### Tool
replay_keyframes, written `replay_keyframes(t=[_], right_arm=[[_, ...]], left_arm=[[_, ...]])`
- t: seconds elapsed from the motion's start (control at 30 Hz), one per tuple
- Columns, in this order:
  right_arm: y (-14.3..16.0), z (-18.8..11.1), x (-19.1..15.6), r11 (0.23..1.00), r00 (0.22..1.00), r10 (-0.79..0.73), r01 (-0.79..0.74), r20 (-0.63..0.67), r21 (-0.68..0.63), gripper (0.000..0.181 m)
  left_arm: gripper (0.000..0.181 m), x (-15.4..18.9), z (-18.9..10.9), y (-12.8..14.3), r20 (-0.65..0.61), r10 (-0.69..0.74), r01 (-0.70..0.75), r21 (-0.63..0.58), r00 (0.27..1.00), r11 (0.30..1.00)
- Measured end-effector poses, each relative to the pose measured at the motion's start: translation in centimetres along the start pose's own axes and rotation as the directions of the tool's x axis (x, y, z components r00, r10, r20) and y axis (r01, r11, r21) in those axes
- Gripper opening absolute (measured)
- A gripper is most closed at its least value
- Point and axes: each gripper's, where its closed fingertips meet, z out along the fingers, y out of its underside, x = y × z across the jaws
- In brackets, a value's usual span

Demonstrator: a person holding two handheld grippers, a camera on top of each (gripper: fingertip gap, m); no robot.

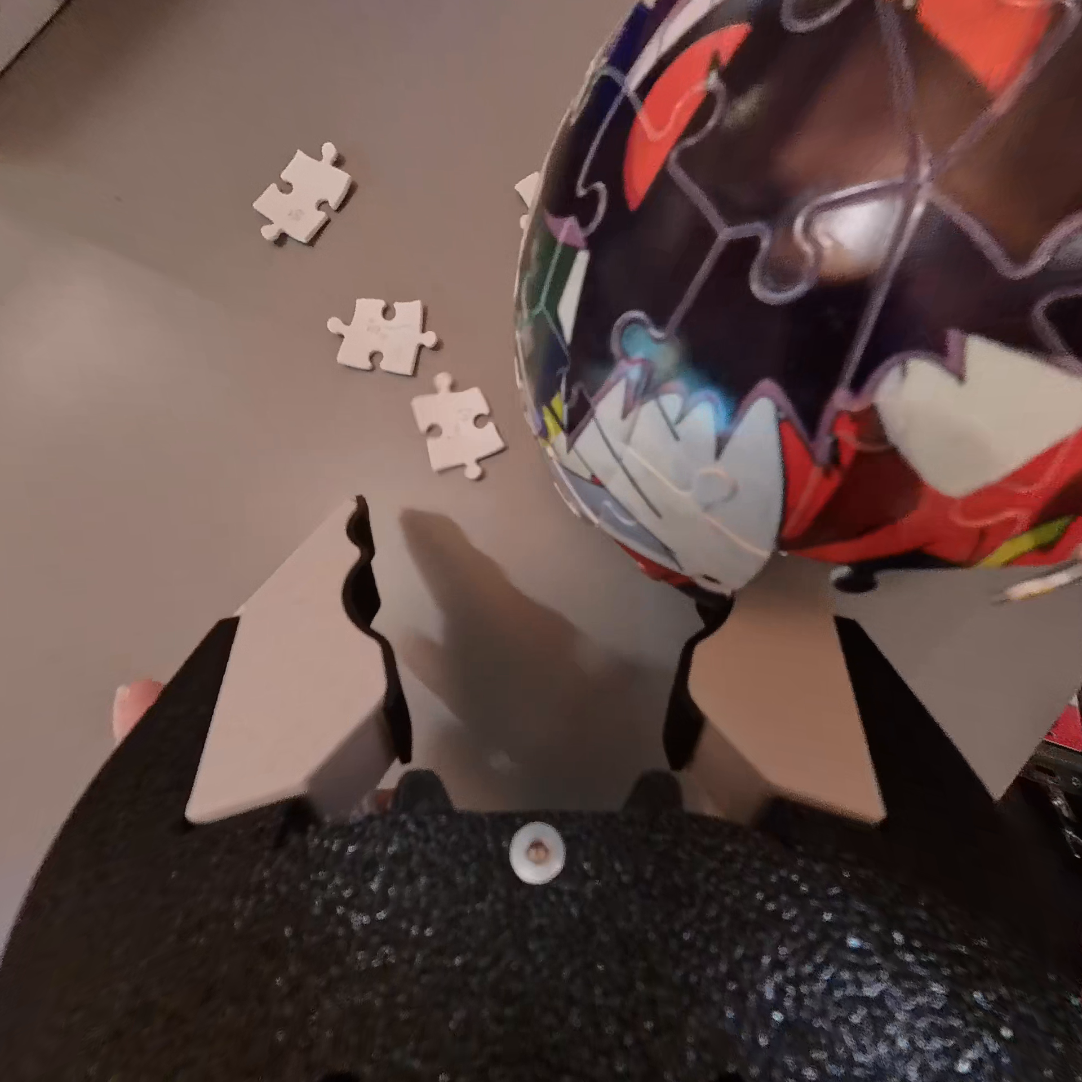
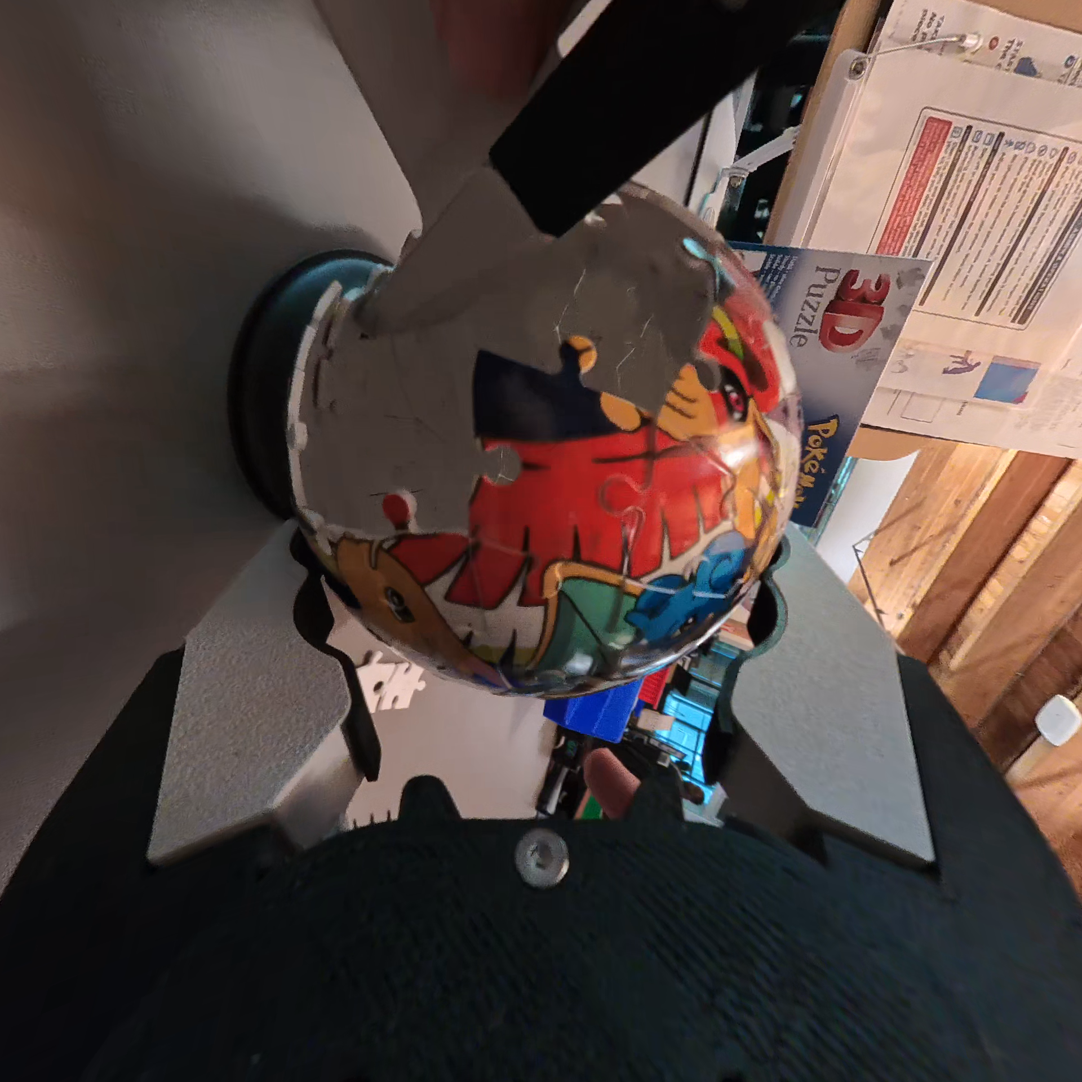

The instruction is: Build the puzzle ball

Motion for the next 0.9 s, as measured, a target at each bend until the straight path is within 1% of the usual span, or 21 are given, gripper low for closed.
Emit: replay_keyframes(t=[0.17, 0.23, 0.3, 0.33, 0.37, 0.43, 0.5, 0.57, 0.63, 0.67, 0.7, 0.73, 0.8, 0.87, 0.9], right_arm=[[-0.2, 0.0, 0.0, 1.000, 1.000, -0.021, 0.020, -0.014, -0.012, 0.145], [-0.1, -0.1, 0.1, 1.000, 0.999, -0.027, 0.026, -0.020, -0.017, 0.144], [0.0, -0.1, 0.0, 0.999, 0.999, -0.028, 0.028, -0.020, -0.016, 0.144], [0.0, -0.2, 0.0, 1.000, 1.000, -0.026, 0.025, -0.018, -0.014, 0.144], [0.0, -0.2, 0.0, 1.000, 0.999, -0.025, 0.025, -0.019, -0.012, 0.144], [0.1, -0.2, 0.0, 1.000, 0.999, -0.025, 0.025, -0.022, -0.013, 0.144], [0.1, -0.2, 0.0, 1.000, 0.999, -0.026, 0.025, -0.023, -0.016, 0.144], [0.1, -0.1, 0.0, 1.000, 0.999, -0.025, 0.024, -0.022, -0.015, 0.145], [0.0, -0.2, 0.0, 1.000, 1.000, -0.020, 0.020, -0.020, -0.010, 0.145], [0.0, -0.2, 0.0, 1.000, 1.000, -0.016, 0.016, -0.018, -0.006, 0.144], [-0.1, -0.3, 0.0, 1.000, 1.000, -0.010, 0.010, -0.015, -0.001, 0.144], [-0.1, -0.3, -0.1, 1.000, 1.000, -0.004, 0.004, -0.014, 0.006, 0.144], [-0.1, -0.3, -0.1, 1.000, 1.000, 0.007, -0.007, -0.013, 0.019, 0.144], [-0.2, -0.4, -0.1, 0.999, 1.000, 0.025, -0.025, -0.010, 0.041, 0.143], [-0.2, -0.4, -0.1, 0.998, 0.999, 0.037, -0.037, -0.008, 0.052, 0.143]], left_arm=[[0.108, -0.8, -0.8, 1.3, 0.023, -0.051, 0.051, -0.002, 0.998, 0.999], [0.106, -0.1, -1.2, 1.5, -0.020, -0.068, 0.068, 0.024, 0.998, 0.997], [0.098, 0.2, -1.8, 1.5, -0.058, -0.083, 0.087, 0.080, 0.995, 0.993], [0.089, 0.2, -2.1, 1.6, -0.083, -0.081, 0.090, 0.109, 0.993, 0.990], [0.080, 0.3, -2.4, 1.9, -0.113, -0.062, 0.076, 0.124, 0.992, 0.989], [0.076, -0.4, -2.6, 2.9, -0.126, 0.003, 0.014, 0.135, 0.992, 0.991], [0.059, -0.2, -2.6, 4.1, -0.179, 0.106, -0.084, 0.126, 0.978, 0.989], [0.049, 0.3, -2.8, 4.6, -0.214, 0.205, -0.174, 0.154, 0.955, 0.973], [0.048, 0.9, -3.3, 3.9, -0.208, 0.272, -0.226, 0.220, 0.939, 0.949], [0.054, 1.4, -3.6, 3.1, -0.205, 0.291, -0.233, 0.264, 0.934, 0.936], [0.066, 1.8, -4.0, 2.2, -0.198, 0.307, -0.238, 0.311, 0.931, 0.920], [0.073, 1.9, -4.3, 1.1, -0.177, 0.316, -0.240, 0.354, 0.932, 0.904], [0.071, 1.6, -4.7, -0.7, -0.129, 0.312, -0.236, 0.409, 0.941, 0.881], [0.067, 2.2, -5.1, -1.6, -0.149, 0.335, -0.245, 0.424, 0.930, 0.872], [0.068, 2.5, -5.1, -1.9, -0.151, 0.353, -0.263, 0.419, 0.923, 0.869]])
